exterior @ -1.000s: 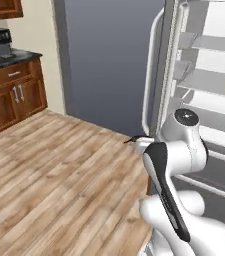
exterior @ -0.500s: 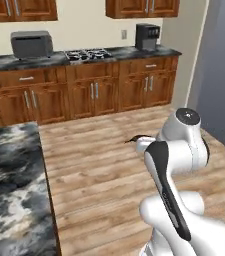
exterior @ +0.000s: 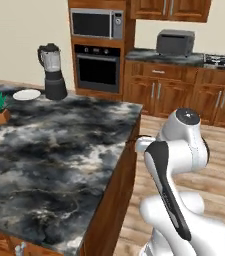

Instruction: Pick the banana and pear from the fridge and place them on the plate next to the blender to make a fruit smoothie.

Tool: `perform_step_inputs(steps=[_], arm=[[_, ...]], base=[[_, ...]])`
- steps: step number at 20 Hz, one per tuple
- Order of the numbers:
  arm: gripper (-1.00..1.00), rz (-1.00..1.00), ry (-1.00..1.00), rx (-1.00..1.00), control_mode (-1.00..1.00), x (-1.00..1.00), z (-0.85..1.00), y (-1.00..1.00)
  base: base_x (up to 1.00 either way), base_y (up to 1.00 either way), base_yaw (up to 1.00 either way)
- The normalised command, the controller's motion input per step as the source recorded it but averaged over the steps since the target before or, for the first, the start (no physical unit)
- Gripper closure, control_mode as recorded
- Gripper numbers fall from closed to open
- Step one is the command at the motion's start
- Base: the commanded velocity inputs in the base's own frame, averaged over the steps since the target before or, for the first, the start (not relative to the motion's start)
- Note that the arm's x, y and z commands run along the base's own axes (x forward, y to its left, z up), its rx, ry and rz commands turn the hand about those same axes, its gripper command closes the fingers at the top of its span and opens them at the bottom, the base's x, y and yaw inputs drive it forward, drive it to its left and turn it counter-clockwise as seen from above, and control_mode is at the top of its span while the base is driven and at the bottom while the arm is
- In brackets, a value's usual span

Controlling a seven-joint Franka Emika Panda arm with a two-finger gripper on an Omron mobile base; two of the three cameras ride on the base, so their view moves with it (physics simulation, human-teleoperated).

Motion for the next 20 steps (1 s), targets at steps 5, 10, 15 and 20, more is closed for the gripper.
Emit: perform_step_inputs(steps=[5, 10, 15, 20], arm=[[1.00, 0.00, 0.00, 0.00, 1.00, 0.00, 0.00, 0.00], [1.00, 0.00, 0.00, 0.00, 1.00, 0.00, 0.00, 0.00], [1.00, 0.00, 0.00, 0.00, 1.00, 0.00, 0.00, 0.00], [1.00, 0.00, 0.00, 0.00, 1.00, 0.00, 0.00, 0.00]], base=[[0.23, -0.18, 0.92], [0.71, -1.00, 0.23], [0.99, -1.00, 0.04], [0.99, -1.00, 0.02]])
